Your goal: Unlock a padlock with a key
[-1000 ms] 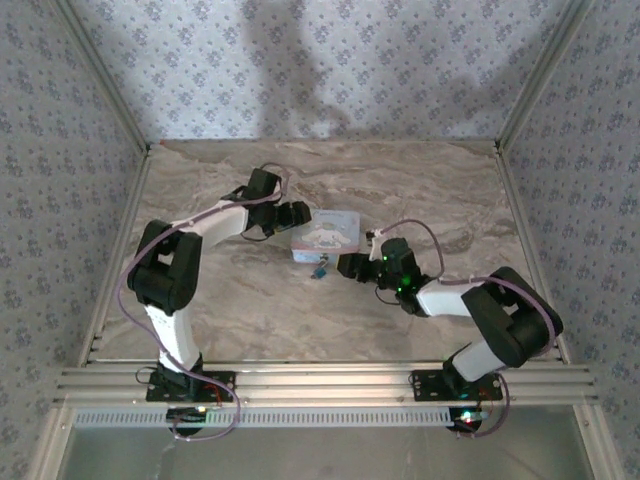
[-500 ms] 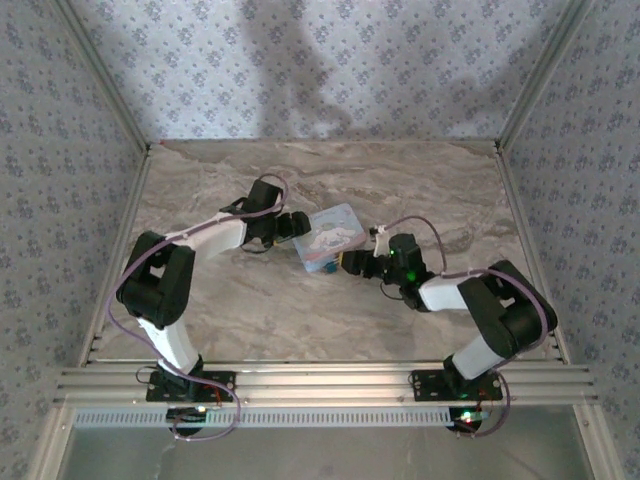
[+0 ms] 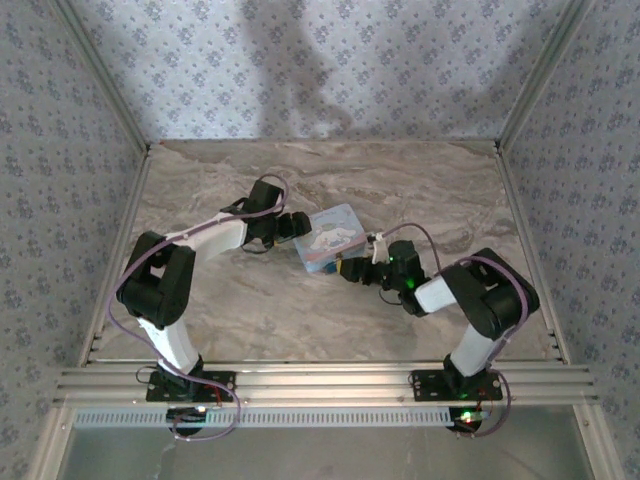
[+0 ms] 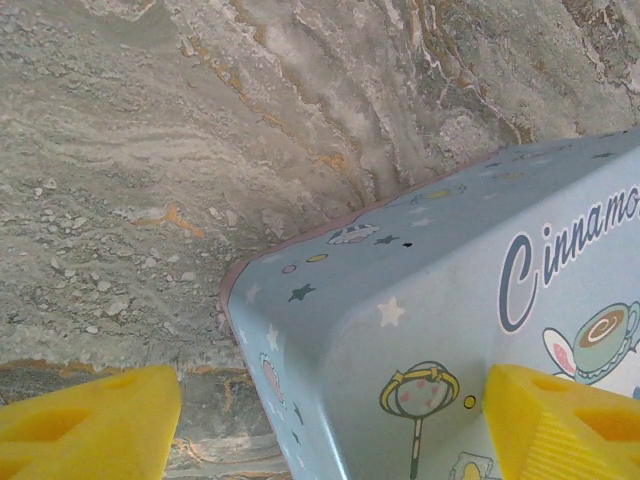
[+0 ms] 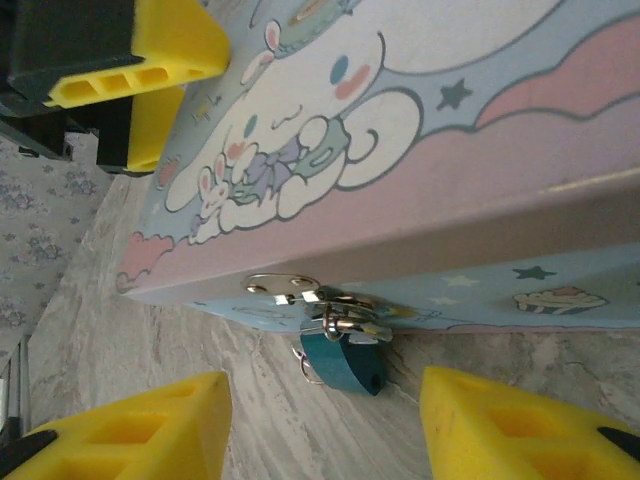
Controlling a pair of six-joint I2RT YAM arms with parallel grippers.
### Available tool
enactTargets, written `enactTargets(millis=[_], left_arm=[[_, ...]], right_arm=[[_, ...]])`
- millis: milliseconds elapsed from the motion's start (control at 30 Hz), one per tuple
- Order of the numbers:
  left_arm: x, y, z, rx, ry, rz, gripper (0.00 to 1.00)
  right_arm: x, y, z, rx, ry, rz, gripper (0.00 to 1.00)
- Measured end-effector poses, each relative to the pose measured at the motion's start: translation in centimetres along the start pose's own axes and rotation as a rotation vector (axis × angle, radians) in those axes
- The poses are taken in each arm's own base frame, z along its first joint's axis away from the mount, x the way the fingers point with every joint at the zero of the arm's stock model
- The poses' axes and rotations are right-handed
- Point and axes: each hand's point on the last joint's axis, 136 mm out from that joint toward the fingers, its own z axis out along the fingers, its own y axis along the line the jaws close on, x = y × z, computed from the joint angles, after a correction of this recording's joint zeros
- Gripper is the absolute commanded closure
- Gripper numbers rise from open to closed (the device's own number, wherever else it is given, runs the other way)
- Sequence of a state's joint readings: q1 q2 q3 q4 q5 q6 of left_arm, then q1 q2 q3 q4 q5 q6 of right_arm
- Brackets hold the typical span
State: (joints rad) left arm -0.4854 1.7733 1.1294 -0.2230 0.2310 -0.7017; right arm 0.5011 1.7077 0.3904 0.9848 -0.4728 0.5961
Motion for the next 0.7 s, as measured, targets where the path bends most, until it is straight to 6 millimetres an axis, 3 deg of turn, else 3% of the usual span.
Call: enactTargets(millis=[400, 700], left_arm=[[0.0, 0.0, 0.0, 0.0, 0.0, 0.001, 0.21], [0.0, 0.0, 0.0, 0.0, -0.001, 0.0, 0.21]], right_arm=[[0.3, 0.2, 2.1, -0.052, -0.004, 0.046, 0.49], [0.3, 0.2, 2.3, -0.065, -0.011, 0.061, 0.55]])
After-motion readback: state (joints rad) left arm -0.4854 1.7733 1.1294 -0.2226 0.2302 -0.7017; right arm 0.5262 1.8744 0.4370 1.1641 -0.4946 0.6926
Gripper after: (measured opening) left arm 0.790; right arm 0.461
